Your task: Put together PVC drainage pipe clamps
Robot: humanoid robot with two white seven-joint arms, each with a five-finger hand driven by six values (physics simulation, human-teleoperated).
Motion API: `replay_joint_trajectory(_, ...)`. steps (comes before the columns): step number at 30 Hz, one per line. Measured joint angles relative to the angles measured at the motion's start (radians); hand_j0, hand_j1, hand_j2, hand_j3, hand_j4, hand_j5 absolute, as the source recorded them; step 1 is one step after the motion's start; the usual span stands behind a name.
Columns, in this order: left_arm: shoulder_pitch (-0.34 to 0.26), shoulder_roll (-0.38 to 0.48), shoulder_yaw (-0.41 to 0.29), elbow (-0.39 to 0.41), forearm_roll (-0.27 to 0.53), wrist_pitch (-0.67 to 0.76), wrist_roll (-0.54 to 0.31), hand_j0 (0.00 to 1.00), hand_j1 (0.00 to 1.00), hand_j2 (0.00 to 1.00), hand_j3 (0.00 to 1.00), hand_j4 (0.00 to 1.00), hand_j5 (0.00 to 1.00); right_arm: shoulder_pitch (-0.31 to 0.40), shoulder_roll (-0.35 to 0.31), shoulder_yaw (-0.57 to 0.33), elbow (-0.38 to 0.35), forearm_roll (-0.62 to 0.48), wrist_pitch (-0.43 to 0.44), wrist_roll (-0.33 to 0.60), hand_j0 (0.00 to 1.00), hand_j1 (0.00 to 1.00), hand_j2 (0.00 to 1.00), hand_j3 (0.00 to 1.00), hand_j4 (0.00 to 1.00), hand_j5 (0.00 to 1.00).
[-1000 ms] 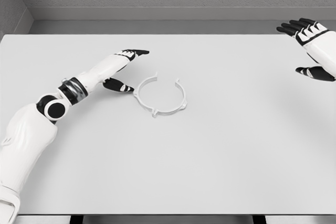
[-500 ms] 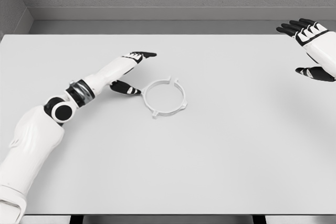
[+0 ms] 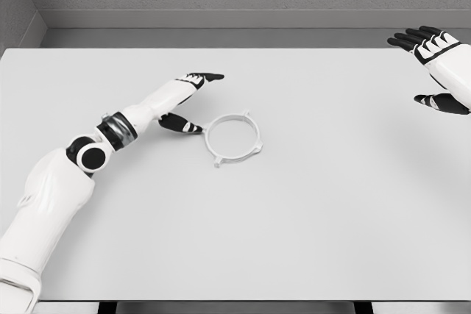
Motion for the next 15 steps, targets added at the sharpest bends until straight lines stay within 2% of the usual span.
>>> replay_joint_trajectory(7, -0.02, 0.005, 0.009, 0.006, 0.008, 0.0, 0.0, 1.0, 1.0, 1.0, 1.0, 1.0, 1.0, 0.0, 0.0, 0.0, 0.0, 0.0, 0.0, 0.0, 1.0, 1.0, 1.0, 1.0, 1.0, 1.0)
replay_joint_trajectory(9, -0.017, 0.019, 0.035, 0.009, 0.012, 0.0, 0.0, 1.0, 1.0, 1.0, 1.0, 1.0, 1.0, 0.0, 0.0, 0.0, 0.0, 0.0, 0.0, 0.0, 1.0, 1.0, 1.0, 1.0, 1.0, 1.0)
replay_joint_trajectory(12, -0.028, 0.083, 0.077, 0.011, 0.016, 0.0, 0.0, 1.0, 1.0, 1.0, 1.0, 1.0, 1.0, 0.0, 0.0, 0.0, 0.0, 0.0, 0.0, 0.0, 1.0, 1.0, 1.0, 1.0, 1.0, 1.0)
replay_joint_trajectory(15, -0.015, 0.187, 0.103, 0.01, 0.017, 0.0, 0.002, 1.0, 1.0, 1.0, 1.0, 1.0, 1.0, 0.0, 0.0, 0.0, -0.002, 0.0, 0.0, 0.0, 1.0, 1.0, 1.0, 1.0, 1.0, 1.0)
